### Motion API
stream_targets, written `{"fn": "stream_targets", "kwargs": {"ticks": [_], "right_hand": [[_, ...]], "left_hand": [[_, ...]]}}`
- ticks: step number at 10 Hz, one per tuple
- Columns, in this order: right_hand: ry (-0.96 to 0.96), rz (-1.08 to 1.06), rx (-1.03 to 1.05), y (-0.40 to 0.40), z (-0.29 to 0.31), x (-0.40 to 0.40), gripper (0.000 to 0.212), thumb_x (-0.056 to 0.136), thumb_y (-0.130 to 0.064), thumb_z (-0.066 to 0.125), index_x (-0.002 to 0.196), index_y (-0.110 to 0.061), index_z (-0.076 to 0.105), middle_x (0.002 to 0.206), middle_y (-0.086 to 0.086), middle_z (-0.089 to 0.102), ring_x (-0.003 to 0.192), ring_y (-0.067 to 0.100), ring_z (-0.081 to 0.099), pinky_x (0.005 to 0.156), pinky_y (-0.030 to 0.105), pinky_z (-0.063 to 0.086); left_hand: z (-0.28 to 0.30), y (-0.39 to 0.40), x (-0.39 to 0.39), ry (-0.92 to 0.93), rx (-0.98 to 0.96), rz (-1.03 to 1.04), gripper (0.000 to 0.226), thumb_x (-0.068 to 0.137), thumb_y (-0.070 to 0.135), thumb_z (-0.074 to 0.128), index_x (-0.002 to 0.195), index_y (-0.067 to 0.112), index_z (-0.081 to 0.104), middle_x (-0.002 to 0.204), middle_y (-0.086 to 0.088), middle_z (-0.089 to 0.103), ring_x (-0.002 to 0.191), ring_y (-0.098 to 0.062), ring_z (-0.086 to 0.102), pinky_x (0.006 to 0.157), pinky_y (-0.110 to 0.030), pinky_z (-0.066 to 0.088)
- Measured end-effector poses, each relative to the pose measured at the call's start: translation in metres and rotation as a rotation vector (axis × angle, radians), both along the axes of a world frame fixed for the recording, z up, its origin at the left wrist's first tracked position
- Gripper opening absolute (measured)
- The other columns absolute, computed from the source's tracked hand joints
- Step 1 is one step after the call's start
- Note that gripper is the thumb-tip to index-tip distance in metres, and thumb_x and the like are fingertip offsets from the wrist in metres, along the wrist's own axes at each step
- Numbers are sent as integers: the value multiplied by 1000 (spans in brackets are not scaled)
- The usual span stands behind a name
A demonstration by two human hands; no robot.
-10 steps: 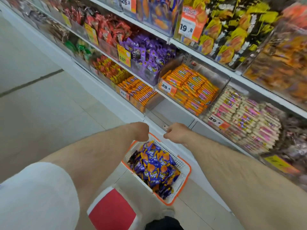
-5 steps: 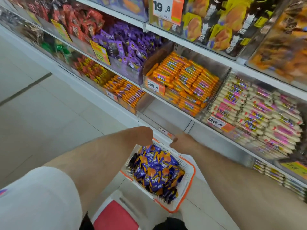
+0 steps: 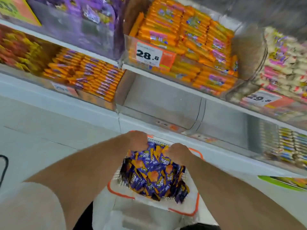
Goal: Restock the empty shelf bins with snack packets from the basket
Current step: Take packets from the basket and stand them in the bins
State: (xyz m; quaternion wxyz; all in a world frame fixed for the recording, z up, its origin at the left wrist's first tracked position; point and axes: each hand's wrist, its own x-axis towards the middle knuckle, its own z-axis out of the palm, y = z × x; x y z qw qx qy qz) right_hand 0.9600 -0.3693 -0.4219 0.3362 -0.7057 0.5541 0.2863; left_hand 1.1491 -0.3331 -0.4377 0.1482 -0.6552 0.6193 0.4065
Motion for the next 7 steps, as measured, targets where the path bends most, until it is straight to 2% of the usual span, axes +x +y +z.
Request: {"fn": "stream_targets", "kwargs": {"ticks": [1, 2, 3, 4, 5, 6, 7], "right_hand": [[108, 94, -5, -8, -58, -7, 33, 99, -35, 45, 68, -25, 46, 71, -5, 46, 84, 23, 51, 76, 29, 42], [79, 131, 13, -12, -114, -17, 29, 102, -22, 40, 75, -24, 53, 79, -1, 55, 81, 23, 50, 76, 36, 46], [187, 222, 91, -14, -168, -33, 18, 97, -13, 45, 86, -21, 56, 90, 6, 59, 80, 24, 52, 86, 41, 52], [224, 356, 116, -10, -212, -54, 34, 91, -5, 47, 116, -17, 67, 124, 8, 63, 110, 26, 60, 96, 37, 51], [231, 380, 99, -8, -245, -68, 45, 90, 1, 47, 127, -20, 62, 134, 6, 57, 110, 24, 60, 83, 33, 53], [122, 333, -5, -10, -272, -78, 41, 82, 1, 60, 114, -26, 58, 122, 4, 57, 93, 22, 58, 69, 33, 48], [97, 356, -37, -12, -283, -83, 46, 74, -3, 74, 105, -26, 48, 110, 6, 52, 90, 26, 58, 74, 44, 54]], "left_hand": [[-46, -10, 5, -45, 7, -57, 22, 87, 23, 48, 67, 13, 49, 75, -5, 53, 80, -28, 59, 80, -39, 55], [-84, -13, 0, -32, -30, -32, 18, 87, 23, 49, 75, 13, 59, 78, -3, 56, 79, -25, 60, 68, -33, 53], [-131, -17, -9, 28, -55, -28, 31, 97, 23, 43, 88, 5, 65, 86, -8, 61, 75, -22, 56, 54, -29, 43], [-159, -21, -21, 78, -79, -7, 24, 92, 18, 45, 90, 2, 64, 94, -13, 66, 73, -24, 58, 60, -31, 46], [-183, -28, -31, 125, -101, 3, 18, 86, 15, 47, 88, 7, 63, 85, -13, 63, 65, -23, 53, 57, -27, 44], [-201, -33, -41, 142, -128, 35, 17, 81, 15, 49, 86, 10, 65, 78, -12, 62, 66, -25, 54, 65, -35, 52], [-205, -37, -45, 150, -134, 88, 28, 83, 16, 52, 108, 18, 64, 86, -5, 67, 71, -21, 65, 65, -30, 55]]}}
